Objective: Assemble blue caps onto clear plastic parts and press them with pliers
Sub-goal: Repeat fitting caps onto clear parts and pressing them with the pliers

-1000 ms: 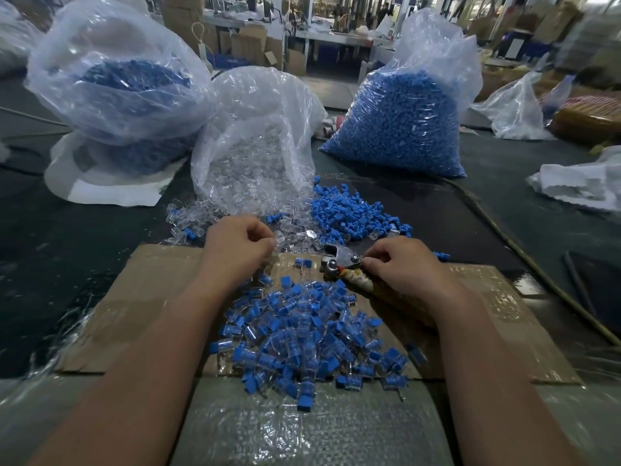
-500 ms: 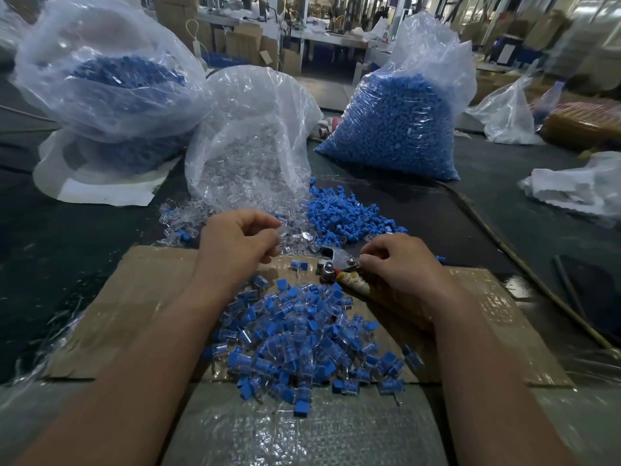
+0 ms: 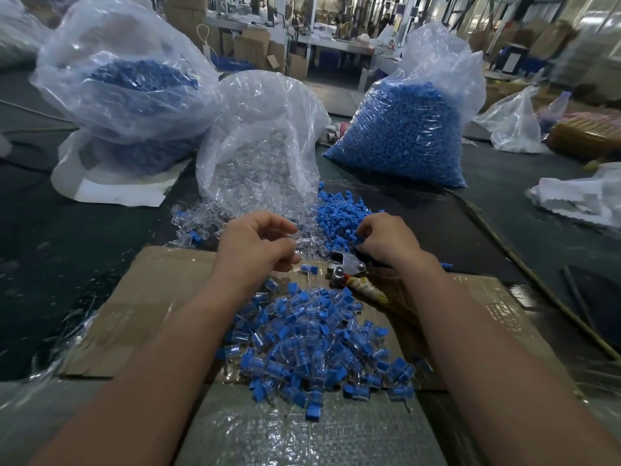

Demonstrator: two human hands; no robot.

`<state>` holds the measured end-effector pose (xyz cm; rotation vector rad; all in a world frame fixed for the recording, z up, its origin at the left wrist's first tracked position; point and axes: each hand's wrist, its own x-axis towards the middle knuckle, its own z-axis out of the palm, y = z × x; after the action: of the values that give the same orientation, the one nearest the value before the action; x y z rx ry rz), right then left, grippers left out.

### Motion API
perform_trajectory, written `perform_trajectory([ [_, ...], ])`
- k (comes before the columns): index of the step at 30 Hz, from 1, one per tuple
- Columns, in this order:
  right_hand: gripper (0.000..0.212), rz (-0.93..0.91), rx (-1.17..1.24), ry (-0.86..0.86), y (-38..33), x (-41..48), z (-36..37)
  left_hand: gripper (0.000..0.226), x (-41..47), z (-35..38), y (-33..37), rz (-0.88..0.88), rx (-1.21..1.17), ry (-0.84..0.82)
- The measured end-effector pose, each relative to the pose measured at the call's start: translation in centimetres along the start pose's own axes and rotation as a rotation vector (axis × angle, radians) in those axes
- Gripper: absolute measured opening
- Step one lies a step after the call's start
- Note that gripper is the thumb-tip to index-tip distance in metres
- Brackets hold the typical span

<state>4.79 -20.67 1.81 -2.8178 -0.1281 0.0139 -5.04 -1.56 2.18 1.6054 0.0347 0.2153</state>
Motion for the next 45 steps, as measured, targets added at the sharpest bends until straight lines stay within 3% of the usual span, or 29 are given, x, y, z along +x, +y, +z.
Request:
perform_trajectory([
  [4,0.017,-0.012,0.005,0.023,0.1,-0.3,0.2,0.020,0.1,0.0,0.0,-0.030,-0.001,-0.001],
  [10,0.028,-0.008,0.078,0.108,0.3,-1.8,-1.0,0.019,0.1,0.0,0.0,-0.037,-0.036,-0.002],
  [16,0.012,-0.072,0.362,0.189,-0.7,-5.3,-1.8,0.019,-0.2,0.2,0.3,-0.018,-0.030,-0.019],
  [20,0.028,-0.150,0.465,0.231,-2.8,-7.4,-0.8,0.020,-0.4,0.5,0.4,-0.009,-0.021,-0.024],
  [25,0.031,-0.271,0.567,0.221,-4.3,-8.8,-0.6,0.022,-0.4,0.7,0.3,0.022,0.039,-0.003],
  [34,0.016,-0.336,0.410,0.149,-4.5,-9.2,-0.1,0.028,-1.0,1.0,0.6,0.166,0.186,-0.019],
  [45,0.014,-0.338,0.526,0.163,-4.5,-9.5,0.0,0.021,-1.2,0.9,1.2,0.083,0.075,-0.067],
])
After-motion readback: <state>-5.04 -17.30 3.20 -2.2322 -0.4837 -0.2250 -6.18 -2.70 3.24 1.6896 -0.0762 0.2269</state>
